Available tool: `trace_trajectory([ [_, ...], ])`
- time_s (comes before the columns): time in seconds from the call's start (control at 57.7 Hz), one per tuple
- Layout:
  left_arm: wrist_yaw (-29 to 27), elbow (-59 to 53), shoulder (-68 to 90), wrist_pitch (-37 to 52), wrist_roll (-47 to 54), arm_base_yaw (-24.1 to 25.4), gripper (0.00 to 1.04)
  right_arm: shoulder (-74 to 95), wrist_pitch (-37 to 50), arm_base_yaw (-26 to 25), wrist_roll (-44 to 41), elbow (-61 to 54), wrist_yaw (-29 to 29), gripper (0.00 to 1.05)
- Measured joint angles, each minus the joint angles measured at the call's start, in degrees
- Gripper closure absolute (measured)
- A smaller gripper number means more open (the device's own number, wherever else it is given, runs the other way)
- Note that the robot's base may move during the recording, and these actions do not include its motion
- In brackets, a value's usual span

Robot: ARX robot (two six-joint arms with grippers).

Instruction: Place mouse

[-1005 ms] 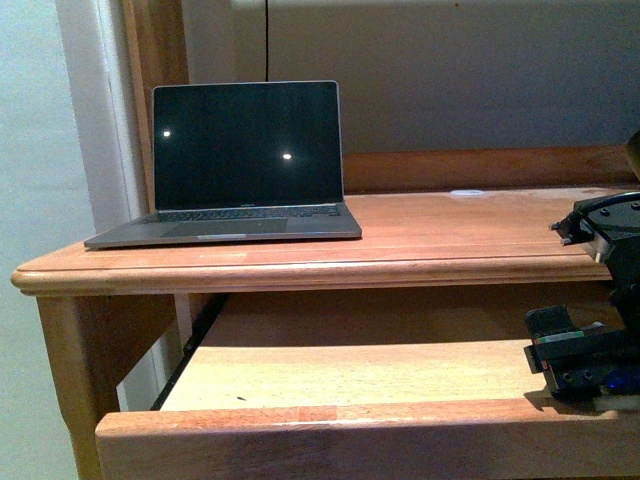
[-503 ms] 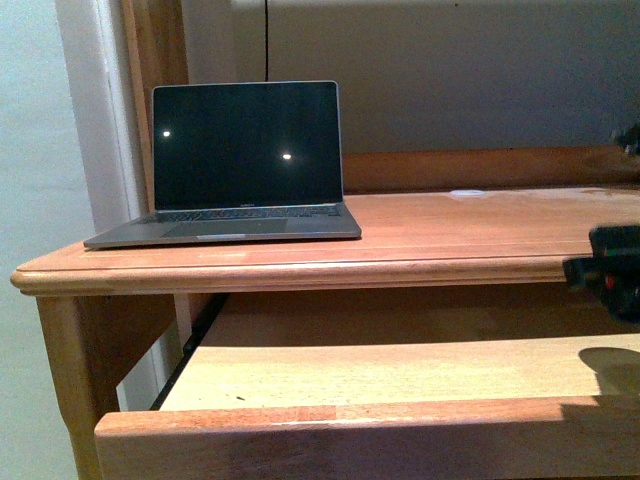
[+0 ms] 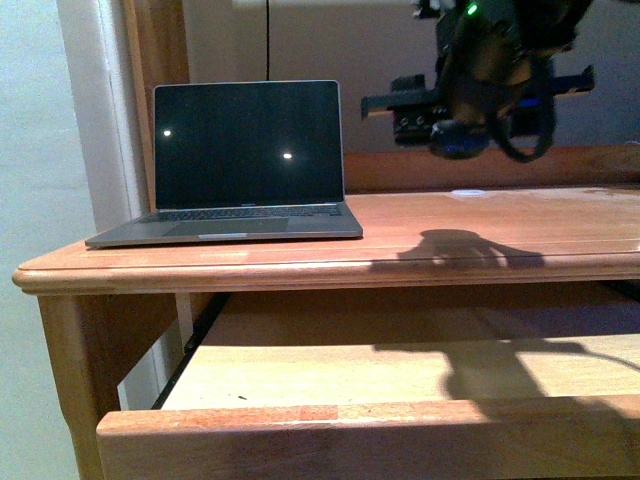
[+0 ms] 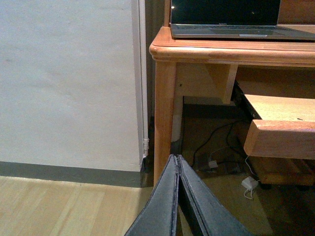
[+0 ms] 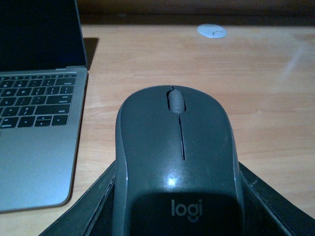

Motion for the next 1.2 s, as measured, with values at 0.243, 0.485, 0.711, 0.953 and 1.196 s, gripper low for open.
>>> trace_trajectory([
  [0.243,0.0,0.02,0.0,-0.02,0.0,0.0,1.02,13.0,-0.07,0.31,0.26,7.13,5.2,0.5],
  [0.485,0.0,0.02,0.0,-0.02,-0.07,0.0,0.76,15.87,3.32,0.35,1.25,7.45,6.32,0.5],
  [0.711,0.0,0.02,0.0,-0.02,-0.07,0.0,0.41,16.15,4.5,0.09,4.11,6.49,5.81,0.22],
  [0.953,0.0,0.02,0.0,-0.02,-0.04,0.0,0.08,-3.02,23.8,-4.81,8.07,-16.28,-2.86,0.07],
  [1.196,0.0,0.02,0.0,-0.02,-0.04,0.0,0.08,-32.74,32.2,-9.86,3.28,-46.82,-13.84,0.07],
])
